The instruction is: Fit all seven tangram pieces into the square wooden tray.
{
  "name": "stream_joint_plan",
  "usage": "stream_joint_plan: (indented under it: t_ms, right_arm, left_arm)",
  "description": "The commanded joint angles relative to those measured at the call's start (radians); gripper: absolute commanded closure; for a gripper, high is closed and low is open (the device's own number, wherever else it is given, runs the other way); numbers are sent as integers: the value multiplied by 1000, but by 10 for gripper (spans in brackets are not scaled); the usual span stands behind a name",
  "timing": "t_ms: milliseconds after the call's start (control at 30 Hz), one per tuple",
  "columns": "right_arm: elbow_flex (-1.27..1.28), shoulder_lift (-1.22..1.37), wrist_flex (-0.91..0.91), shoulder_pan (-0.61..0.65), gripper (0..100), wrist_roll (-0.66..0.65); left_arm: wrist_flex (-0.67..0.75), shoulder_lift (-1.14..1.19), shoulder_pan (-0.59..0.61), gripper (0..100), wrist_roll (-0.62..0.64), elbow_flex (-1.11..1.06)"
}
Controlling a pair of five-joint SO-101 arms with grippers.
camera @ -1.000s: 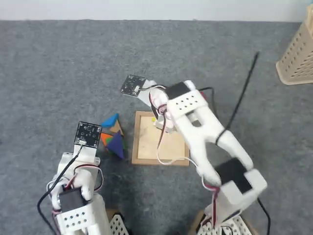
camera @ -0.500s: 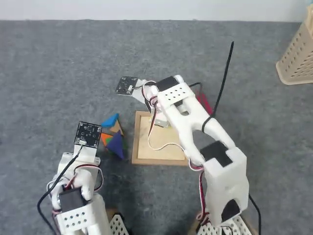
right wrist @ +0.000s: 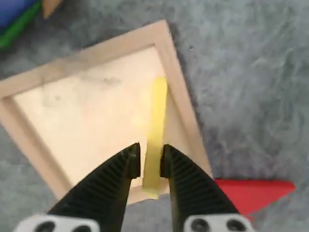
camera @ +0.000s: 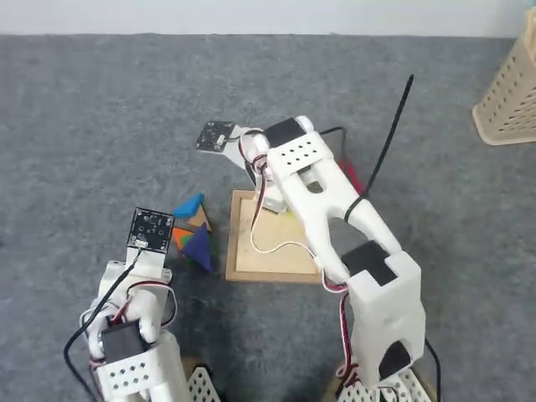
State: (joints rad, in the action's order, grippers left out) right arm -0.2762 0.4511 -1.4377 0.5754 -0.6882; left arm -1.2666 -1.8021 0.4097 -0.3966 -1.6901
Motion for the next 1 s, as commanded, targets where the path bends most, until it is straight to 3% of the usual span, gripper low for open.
stream_joint_plan:
  t_ms: [0, 300, 467, 667, 800, 967]
  right_arm:
    - [-64, -24, -42, 44, 919, 17]
    - [-58, -127, -59, 51, 920, 110]
    - [-58, -194, -97, 51, 997, 164]
    - [-25, -217, -90, 12, 993, 193]
    - [87, -254, 13, -41, 993, 290]
    - [413, -438, 292, -77, 993, 365]
  left_arm:
    - [-2, -14, 0, 902, -14, 4]
    - [-2, -14, 0, 902, -14, 4]
    - [-2, -14, 0, 902, -14, 4]
    - [-2, -14, 0, 902, -14, 4]
    - [-2, -14, 0, 902, -14, 4]
    - [-2, -14, 0, 902, -14, 4]
